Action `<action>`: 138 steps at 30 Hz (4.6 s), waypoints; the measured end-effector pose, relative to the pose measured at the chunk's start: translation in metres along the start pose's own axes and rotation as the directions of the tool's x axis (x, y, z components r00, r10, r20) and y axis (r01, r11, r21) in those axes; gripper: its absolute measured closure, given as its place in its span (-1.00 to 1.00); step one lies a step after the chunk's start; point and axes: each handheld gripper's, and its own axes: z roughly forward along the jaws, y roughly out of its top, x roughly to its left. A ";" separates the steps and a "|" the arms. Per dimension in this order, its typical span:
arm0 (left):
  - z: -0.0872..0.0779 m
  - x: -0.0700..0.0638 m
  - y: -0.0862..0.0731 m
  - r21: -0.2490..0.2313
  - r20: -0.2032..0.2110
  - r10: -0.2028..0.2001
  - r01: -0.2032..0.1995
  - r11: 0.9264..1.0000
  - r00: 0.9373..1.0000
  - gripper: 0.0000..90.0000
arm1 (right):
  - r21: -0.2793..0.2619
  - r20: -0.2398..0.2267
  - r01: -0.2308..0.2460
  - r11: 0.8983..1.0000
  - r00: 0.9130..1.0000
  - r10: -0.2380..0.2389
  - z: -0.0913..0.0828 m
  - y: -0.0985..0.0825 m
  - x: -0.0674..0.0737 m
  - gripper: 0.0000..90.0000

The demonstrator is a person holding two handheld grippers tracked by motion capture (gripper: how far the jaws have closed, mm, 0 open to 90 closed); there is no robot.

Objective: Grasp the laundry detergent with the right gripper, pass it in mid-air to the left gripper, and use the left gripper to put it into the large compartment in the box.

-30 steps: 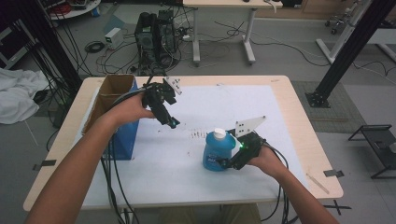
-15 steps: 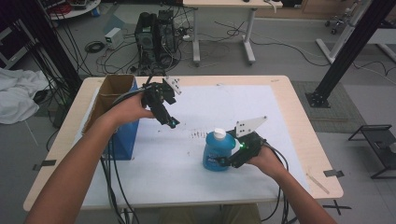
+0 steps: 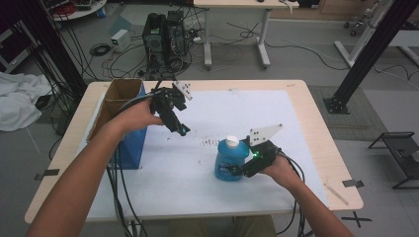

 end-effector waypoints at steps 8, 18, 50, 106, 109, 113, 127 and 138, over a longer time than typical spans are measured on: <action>-0.001 0.001 0.000 0.021 0.006 0.019 -0.019 1.000 1.000 -0.75 | 0.006 0.002 0.002 1.000 1.000 -0.002 0.000 -0.001 0.000 -0.39; 0.001 0.001 0.000 0.011 0.003 0.006 -0.006 1.000 1.000 -0.75 | 0.006 0.012 0.008 1.000 1.000 -0.008 0.001 -0.001 0.001 -0.26; -0.015 -0.037 0.032 0.014 0.072 0.098 -0.100 0.995 0.993 -0.75 | -0.010 -0.016 0.023 1.000 1.000 -0.024 -0.010 0.014 0.002 -0.03; 0.007 -0.091 0.127 0.178 0.208 0.195 -0.233 0.956 0.959 -0.75 | 0.083 -0.084 0.111 0.990 0.991 -0.104 -0.012 0.063 0.008 -0.03; 0.010 -0.091 0.127 0.182 0.210 0.194 -0.234 0.955 0.958 -0.75 | 0.083 -0.083 0.101 0.991 0.992 -0.094 -0.012 0.063 0.009 -0.03; 0.013 -0.090 0.127 0.190 0.210 0.192 -0.233 0.954 0.959 -0.75 | 0.074 -0.085 0.103 0.992 0.992 -0.097 -0.013 0.064 0.008 -0.03; 0.014 -0.091 0.128 0.194 0.215 0.189 -0.232 0.953 0.958 -0.61 | 0.069 -0.082 0.112 0.991 0.991 -0.107 -0.012 0.064 0.008 -0.03; 0.014 -0.091 0.129 0.203 0.216 0.196 -0.240 0.949 0.956 -0.49 | 0.066 -0.084 0.112 0.992 0.991 -0.107 -0.012 0.064 0.008 -0.03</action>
